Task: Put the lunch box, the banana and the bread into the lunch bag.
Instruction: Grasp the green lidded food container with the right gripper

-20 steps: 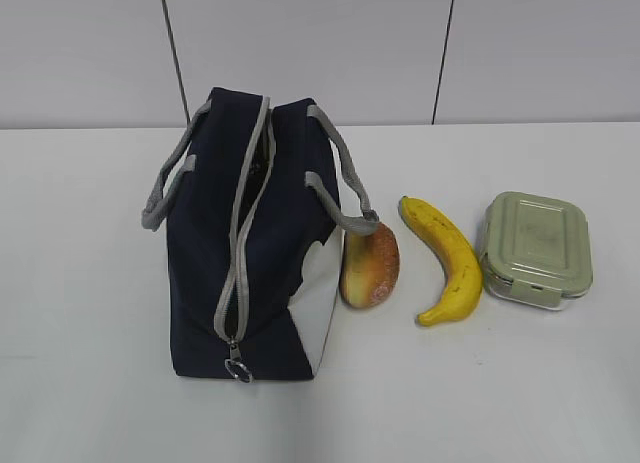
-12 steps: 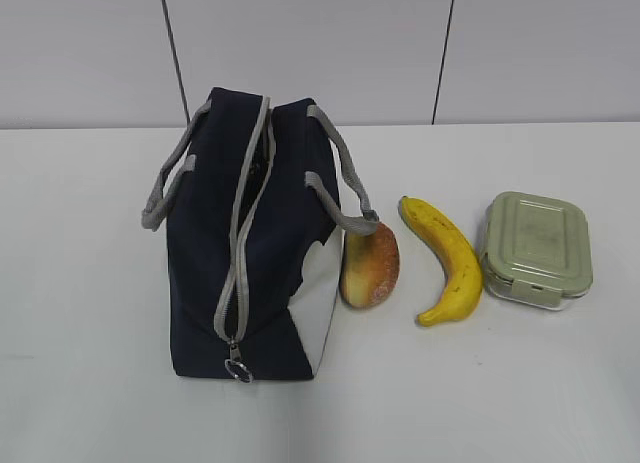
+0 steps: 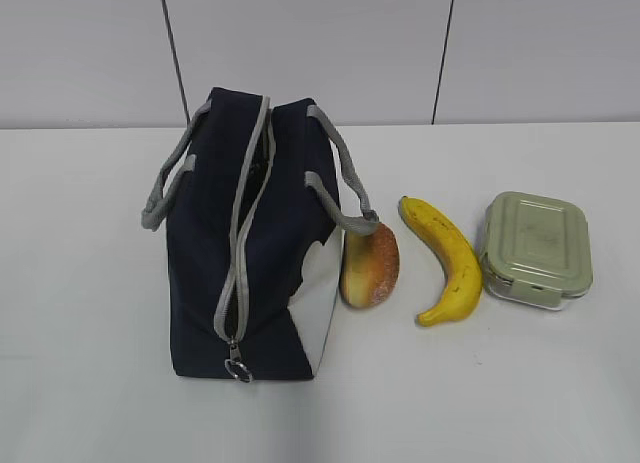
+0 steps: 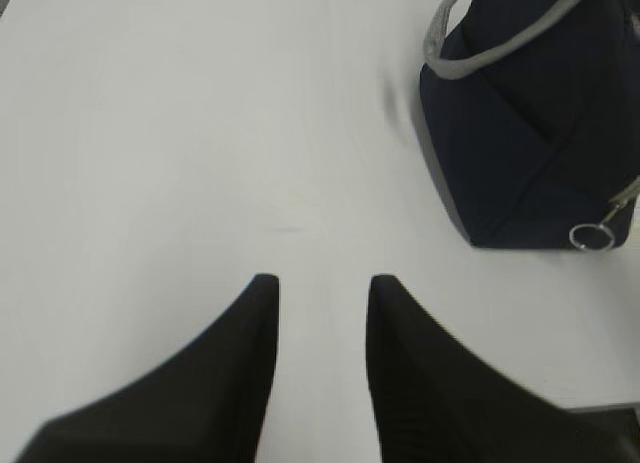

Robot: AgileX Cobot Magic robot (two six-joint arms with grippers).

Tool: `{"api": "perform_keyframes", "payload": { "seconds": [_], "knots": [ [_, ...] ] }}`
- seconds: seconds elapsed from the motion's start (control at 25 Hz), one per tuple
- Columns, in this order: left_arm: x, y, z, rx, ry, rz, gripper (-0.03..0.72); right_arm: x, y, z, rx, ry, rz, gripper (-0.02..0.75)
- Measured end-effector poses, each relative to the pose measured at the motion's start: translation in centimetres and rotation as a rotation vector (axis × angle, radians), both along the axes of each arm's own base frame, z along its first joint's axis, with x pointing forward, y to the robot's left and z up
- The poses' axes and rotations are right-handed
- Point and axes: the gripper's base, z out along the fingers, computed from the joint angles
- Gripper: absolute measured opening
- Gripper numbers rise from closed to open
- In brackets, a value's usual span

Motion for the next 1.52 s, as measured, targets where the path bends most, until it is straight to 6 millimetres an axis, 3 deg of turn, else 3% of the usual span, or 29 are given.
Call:
{"api": "perform_keyframes", "payload": {
  "seconds": [0.24, 0.56, 1.12, 1.52],
  "knots": [
    [1.0, -0.5, 3.9, -0.053, -0.061, -0.031, 0.237, 0.0, 0.0, 0.0, 0.000, 0.000, 0.000, 0.424],
    [6.3, -1.6, 7.1, -0.095, 0.100, -0.105, 0.237, 0.0, 0.0, 0.0, 0.000, 0.000, 0.000, 0.424],
    [20.1, -4.7, 9.6, -0.269, 0.391, -0.219, 0.239, 0.0, 0.0, 0.0, 0.000, 0.000, 0.000, 0.424],
    [29.3, -9.1, 9.8, -0.264, 0.564, -0.347, 0.248, 0.0, 0.0, 0.0, 0.000, 0.000, 0.000, 0.424]
  ]
}}
